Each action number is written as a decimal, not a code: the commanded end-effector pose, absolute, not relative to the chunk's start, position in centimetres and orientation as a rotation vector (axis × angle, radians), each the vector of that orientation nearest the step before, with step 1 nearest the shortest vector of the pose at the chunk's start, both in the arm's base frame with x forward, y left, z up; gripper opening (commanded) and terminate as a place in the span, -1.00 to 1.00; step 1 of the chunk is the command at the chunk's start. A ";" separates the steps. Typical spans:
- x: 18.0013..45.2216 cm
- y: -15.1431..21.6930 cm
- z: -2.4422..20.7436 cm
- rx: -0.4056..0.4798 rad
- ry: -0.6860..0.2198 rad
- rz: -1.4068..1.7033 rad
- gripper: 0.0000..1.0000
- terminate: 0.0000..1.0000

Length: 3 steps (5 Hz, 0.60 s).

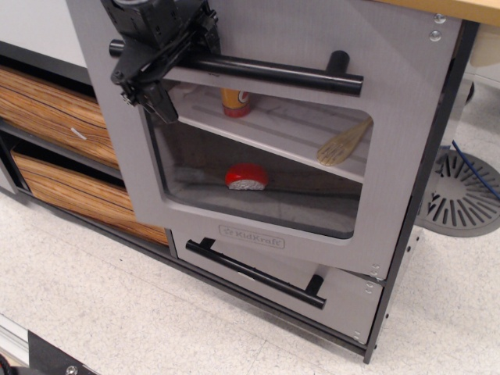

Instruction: Open oven

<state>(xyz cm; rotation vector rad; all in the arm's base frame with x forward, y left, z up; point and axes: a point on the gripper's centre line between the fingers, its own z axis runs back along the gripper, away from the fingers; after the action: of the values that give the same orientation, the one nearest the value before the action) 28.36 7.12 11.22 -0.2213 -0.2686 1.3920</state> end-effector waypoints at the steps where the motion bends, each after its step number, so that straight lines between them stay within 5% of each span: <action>1: 24.8 7.4 16.9 -0.275 -0.270 1.166 1.00 -1.00; 2: 23.1 7.2 16.6 -0.201 -0.258 0.954 1.00 -1.00; 3: 21.9 7.5 15.0 -0.151 -0.145 0.709 1.00 -1.00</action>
<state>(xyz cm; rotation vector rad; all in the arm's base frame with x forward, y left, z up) 22.10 6.01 14.01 -0.1465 -0.1157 0.6749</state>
